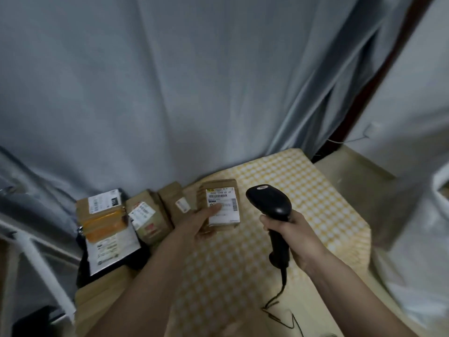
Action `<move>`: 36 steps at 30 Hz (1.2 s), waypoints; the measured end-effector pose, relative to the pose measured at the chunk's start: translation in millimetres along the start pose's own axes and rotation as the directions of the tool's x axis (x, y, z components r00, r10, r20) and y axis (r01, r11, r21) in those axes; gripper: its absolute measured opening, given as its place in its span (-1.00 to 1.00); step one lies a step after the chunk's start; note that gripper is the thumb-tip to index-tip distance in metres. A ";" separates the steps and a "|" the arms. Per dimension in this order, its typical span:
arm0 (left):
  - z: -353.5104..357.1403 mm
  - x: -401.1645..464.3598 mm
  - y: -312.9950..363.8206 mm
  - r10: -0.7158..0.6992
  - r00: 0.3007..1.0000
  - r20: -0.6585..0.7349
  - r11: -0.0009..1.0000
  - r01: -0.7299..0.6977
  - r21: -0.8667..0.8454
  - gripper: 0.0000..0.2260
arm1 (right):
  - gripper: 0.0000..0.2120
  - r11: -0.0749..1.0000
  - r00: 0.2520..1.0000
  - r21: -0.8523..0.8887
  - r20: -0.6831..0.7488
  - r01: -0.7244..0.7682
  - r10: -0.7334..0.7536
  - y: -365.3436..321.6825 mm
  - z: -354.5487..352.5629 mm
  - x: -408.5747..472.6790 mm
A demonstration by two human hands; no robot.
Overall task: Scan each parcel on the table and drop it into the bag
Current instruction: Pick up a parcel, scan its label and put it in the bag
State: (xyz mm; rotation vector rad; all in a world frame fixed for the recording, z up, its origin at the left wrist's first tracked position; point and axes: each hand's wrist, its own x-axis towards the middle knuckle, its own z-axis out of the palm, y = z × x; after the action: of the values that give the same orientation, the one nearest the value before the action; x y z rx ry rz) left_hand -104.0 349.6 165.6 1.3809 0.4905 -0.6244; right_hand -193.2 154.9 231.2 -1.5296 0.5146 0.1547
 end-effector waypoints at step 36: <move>662.5 69.7 -129.7 0.216 0.850 0.481 0.651 -0.493 0.578 -0.05 | -0.82 0.955 0.756 0.296 -0.633 0.036 0.168 61.2 -568.9 -71.0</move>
State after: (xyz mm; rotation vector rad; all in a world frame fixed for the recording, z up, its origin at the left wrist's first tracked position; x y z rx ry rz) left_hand -164.4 -324.4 112.9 1.9394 -0.3940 -0.7453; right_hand -407.7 -380.3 227.9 -1.2418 1.1038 -0.4141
